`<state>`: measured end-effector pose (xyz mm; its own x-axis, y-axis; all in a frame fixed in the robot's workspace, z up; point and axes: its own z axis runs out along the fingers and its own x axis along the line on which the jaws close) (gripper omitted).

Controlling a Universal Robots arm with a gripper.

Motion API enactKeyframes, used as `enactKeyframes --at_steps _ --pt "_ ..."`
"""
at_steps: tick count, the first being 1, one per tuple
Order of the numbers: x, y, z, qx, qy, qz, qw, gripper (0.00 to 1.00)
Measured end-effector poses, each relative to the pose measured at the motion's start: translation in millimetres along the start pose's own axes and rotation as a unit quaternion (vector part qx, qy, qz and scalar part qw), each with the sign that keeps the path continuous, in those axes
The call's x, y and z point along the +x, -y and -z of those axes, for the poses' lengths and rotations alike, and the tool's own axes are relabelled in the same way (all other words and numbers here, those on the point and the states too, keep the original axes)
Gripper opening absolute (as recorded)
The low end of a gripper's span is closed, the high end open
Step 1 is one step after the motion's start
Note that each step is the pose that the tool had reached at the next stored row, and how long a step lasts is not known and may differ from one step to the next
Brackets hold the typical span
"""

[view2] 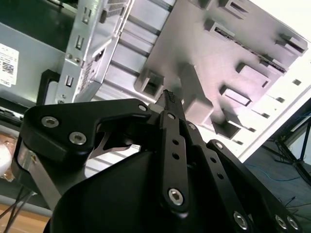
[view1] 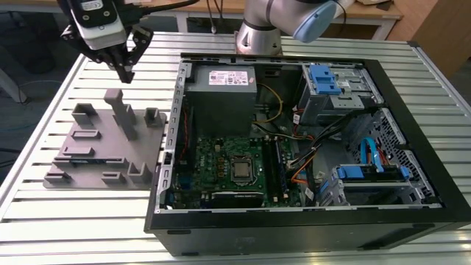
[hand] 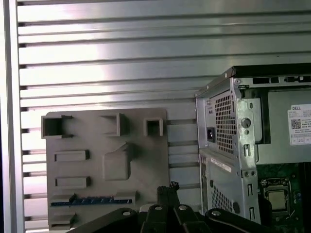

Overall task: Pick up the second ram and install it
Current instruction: 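Reach for the second ram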

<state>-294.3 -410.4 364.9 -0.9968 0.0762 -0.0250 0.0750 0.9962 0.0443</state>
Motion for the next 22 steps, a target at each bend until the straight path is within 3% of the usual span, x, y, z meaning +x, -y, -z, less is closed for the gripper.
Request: enactKeyframes --at_steps 6,22 --pt "16.6 1.5 -2.2 0.0000 0.0000 0.000 1.0000 0.07" --pt "50.5 4.7 -12.4 0.0000 0.0000 0.000 1.0000 0.07"
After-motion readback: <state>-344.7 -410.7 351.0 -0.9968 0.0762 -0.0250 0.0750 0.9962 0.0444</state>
